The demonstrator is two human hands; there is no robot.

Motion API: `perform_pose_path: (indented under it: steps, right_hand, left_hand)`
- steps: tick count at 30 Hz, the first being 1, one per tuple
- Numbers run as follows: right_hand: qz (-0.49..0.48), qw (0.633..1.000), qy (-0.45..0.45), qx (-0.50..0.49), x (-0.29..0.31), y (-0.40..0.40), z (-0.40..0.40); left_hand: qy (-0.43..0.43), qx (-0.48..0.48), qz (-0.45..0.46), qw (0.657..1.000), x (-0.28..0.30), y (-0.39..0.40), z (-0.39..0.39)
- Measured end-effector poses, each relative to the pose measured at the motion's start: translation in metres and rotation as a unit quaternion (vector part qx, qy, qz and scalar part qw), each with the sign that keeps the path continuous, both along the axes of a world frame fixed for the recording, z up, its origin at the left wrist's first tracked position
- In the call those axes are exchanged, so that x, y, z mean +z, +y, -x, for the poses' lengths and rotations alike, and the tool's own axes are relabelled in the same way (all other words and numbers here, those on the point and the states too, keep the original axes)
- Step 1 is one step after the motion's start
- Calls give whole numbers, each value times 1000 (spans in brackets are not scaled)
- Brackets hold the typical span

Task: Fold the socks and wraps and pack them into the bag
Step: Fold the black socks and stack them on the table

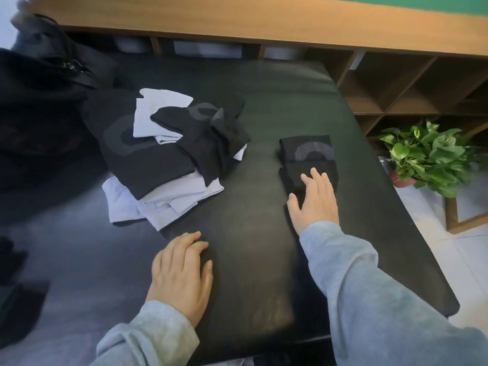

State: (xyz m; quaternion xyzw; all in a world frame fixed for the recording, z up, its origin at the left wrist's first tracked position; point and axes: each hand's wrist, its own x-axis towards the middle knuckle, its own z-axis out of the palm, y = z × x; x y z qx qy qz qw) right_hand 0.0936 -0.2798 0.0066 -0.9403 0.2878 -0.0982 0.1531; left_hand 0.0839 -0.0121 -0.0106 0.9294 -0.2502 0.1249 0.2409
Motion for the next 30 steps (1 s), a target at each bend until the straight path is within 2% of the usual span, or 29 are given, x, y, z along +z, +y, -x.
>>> perform_pose_path:
  steps: [6,10,15,19,24,26,30]
  right_hand:
    - [-25,997,-66,-3,2,3,5]
    - [-30,995,-88,37,0,15,18]
    - [-24,986,-126,108,-10,41,52]
    - [-19,979,-151,137,-14,61,72]
    - [-5,961,-179,212,-17,82,92]
    - [0,958,-185,219,-17,85,95]
    - [-3,960,-192,204,-16,83,95]
  left_hand:
    - [-10,8,36,999,0,1,-2]
    - [3,48,89,995,9,2,-9]
    - [-42,76,97,991,35,10,-40]
    - [-28,94,18,995,55,14,-73]
    - [59,99,-198,973,66,16,-91]
    - [73,95,-226,967,67,15,-90]
    - [80,88,-215,969,72,15,-83]
